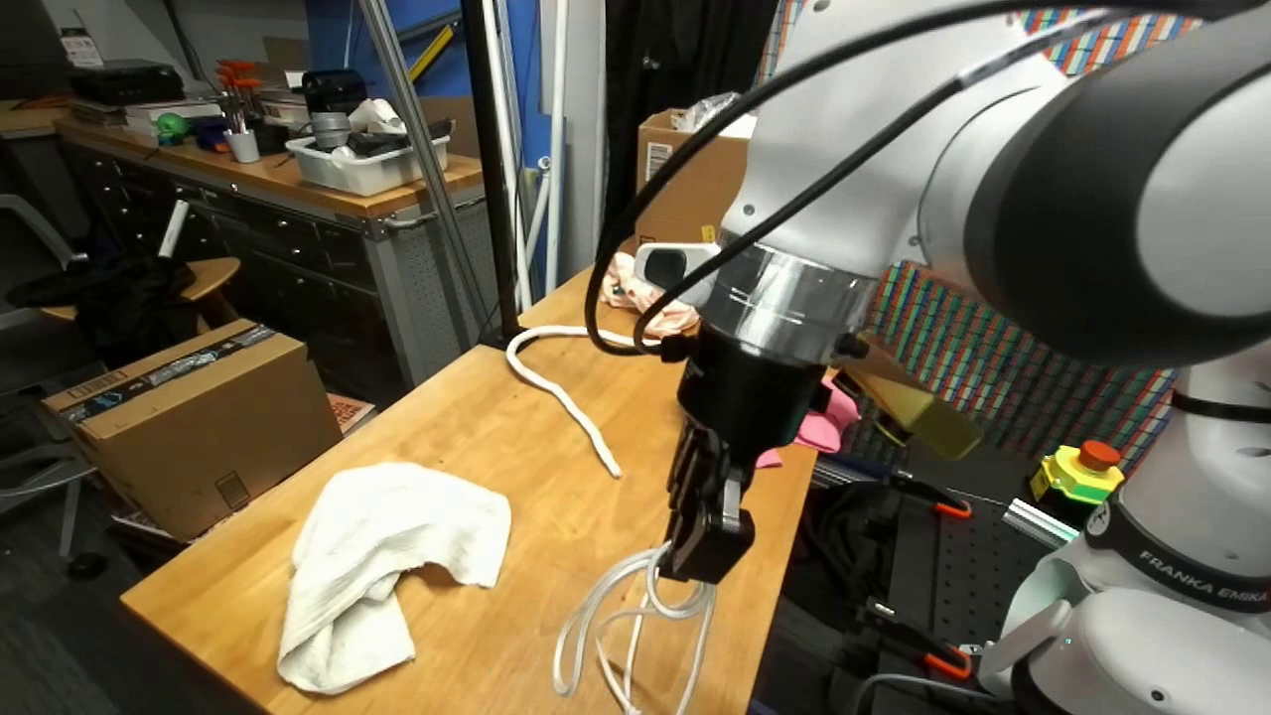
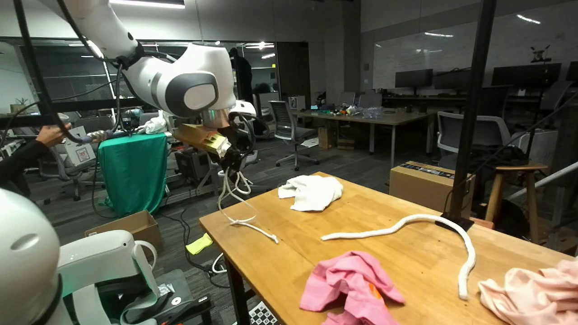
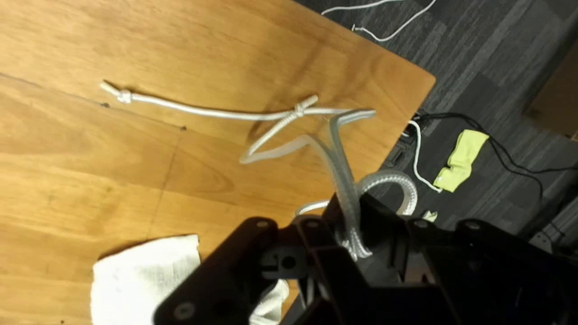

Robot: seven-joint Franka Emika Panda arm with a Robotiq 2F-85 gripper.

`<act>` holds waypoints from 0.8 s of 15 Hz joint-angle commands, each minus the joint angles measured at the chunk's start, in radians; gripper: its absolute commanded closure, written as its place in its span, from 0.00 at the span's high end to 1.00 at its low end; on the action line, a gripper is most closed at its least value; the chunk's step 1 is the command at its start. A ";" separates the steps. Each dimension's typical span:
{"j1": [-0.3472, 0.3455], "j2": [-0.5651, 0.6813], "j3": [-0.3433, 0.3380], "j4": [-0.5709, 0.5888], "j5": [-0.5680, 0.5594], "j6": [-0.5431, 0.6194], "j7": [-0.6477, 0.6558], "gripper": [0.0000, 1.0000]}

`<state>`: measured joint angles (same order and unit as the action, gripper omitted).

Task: Separate the items on the table

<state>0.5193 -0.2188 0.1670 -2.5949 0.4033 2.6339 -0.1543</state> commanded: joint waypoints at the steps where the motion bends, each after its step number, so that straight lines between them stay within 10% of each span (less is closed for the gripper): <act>1: -0.070 0.058 0.032 -0.007 -0.057 -0.016 -0.018 0.06; 11: -0.208 0.221 0.065 -0.005 -0.409 0.040 0.149 0.08; 12: -0.212 0.227 0.064 -0.003 -0.433 0.039 0.165 0.36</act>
<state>0.3353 -0.0180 0.2088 -2.6131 0.0390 2.6576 -0.0477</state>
